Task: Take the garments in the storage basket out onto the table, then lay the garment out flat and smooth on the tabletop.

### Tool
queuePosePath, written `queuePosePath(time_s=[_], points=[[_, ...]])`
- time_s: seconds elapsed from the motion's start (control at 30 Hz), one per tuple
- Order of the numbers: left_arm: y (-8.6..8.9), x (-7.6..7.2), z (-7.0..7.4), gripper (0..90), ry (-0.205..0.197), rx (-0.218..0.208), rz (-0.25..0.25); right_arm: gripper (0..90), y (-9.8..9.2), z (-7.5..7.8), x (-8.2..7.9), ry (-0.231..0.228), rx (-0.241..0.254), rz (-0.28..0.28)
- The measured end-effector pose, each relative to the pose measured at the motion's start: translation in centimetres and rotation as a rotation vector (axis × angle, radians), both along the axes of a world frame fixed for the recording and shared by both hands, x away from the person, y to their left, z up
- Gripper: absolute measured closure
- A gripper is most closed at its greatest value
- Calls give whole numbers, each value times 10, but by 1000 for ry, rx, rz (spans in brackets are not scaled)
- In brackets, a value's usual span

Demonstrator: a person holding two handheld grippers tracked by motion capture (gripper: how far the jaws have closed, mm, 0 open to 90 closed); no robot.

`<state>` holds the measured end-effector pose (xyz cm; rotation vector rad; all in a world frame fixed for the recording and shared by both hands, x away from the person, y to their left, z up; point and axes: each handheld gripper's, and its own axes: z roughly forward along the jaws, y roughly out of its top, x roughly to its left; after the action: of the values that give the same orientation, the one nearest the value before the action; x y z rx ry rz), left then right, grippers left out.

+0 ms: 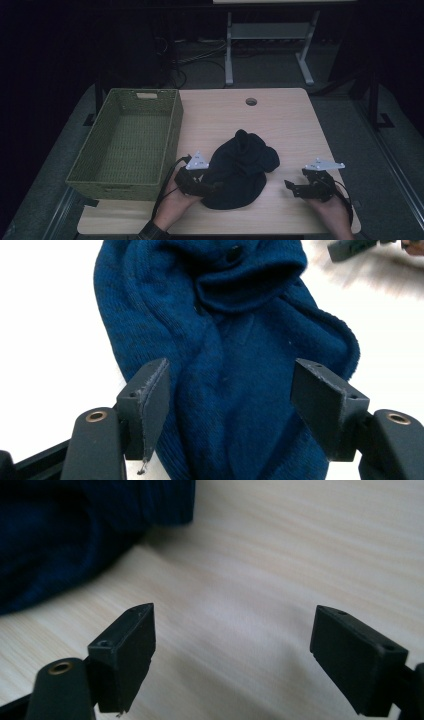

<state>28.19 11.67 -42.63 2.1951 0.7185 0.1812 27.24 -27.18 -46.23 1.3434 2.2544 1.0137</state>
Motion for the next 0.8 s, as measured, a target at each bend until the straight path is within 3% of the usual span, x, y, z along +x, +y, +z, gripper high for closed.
queuePosePath(time_s=[0.1, 0.23, 0.53, 0.8], points=[[1, -2, -2, 278, 3, 3, 4, 232, 0, 8, 4, -18, 42, 32], [3, -3, -4, 243, 9, 9, 4, 290, 6, 18, 13, -39, 54, 84], [3, -2, -6, 233, 13, 12, 9, 462, 21, 26, 35, -35, 93, 193], [4, 0, -8, 219, 18, 15, 12, 825, 29, 32, 51, -39, 92, 236]])
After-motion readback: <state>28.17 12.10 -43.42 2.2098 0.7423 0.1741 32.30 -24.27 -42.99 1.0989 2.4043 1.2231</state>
